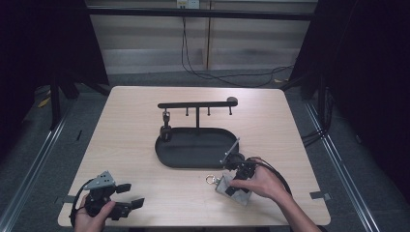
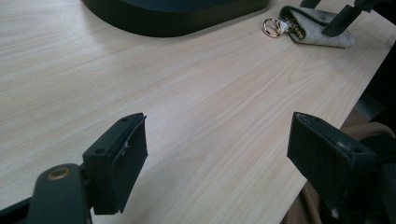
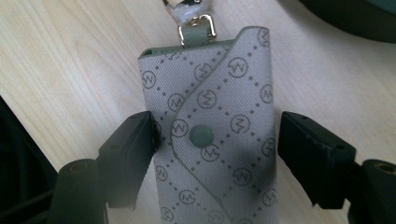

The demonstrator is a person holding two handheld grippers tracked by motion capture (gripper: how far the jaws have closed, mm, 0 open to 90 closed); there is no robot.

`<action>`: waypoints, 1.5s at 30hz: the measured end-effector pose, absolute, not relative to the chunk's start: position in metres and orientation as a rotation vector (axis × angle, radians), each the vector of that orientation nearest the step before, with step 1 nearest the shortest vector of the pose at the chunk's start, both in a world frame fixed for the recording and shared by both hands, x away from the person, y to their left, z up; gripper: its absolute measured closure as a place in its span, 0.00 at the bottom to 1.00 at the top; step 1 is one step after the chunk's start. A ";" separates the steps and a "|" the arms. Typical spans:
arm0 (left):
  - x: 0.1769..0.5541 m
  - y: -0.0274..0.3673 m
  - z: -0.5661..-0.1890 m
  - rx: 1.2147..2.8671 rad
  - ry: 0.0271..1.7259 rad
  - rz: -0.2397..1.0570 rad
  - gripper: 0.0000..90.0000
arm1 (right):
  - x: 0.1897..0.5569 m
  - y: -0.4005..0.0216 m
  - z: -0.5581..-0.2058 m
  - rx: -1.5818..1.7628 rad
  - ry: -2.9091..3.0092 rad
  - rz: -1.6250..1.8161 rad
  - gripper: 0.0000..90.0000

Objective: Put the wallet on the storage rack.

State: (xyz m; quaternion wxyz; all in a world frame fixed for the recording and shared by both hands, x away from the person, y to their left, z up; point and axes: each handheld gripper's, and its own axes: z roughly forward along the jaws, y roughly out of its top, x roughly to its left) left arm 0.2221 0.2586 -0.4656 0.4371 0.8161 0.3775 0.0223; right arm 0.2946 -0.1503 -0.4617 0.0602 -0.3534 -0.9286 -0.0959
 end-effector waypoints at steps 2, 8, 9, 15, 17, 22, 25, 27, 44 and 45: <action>0.222 0.259 -0.465 2.028 0.939 0.059 0.22 | 0.295 -0.148 -0.463 -1.055 -2.812 -0.275 0.29; 0.222 0.259 -0.466 2.030 0.938 0.054 0.22 | 0.294 -0.142 -0.466 -1.029 -2.834 -0.228 0.28; 0.222 0.259 -0.466 2.031 0.937 0.052 0.22 | 0.294 -0.142 -0.467 -1.024 -2.841 -0.228 0.28; 0.222 0.259 -0.466 2.033 0.941 0.040 0.22 | 0.293 -0.139 -0.469 -1.009 -2.860 -0.202 0.29; 0.223 0.258 -0.466 2.037 0.939 0.037 0.22 | 0.294 -0.139 -0.469 -1.009 -2.853 -0.195 0.29; 0.223 0.259 -0.466 2.037 0.941 0.039 0.22 | 0.296 -0.137 -0.468 -1.023 -2.846 -0.173 0.33; 0.223 0.259 -0.467 2.038 0.941 0.036 0.22 | 0.296 -0.137 -0.467 -1.048 -2.825 -0.170 0.34; 0.223 0.259 -0.467 2.038 0.943 0.037 0.22 | 0.297 -0.137 -0.466 -1.046 -2.832 -0.151 0.35; 0.224 0.259 -0.467 2.045 0.952 0.034 0.22 | 0.301 -0.139 -0.448 -1.063 -2.811 -0.078 0.37; 0.224 0.259 -0.467 2.043 0.952 0.031 0.22 | 0.301 -0.139 -0.447 -1.064 -2.808 -0.080 0.37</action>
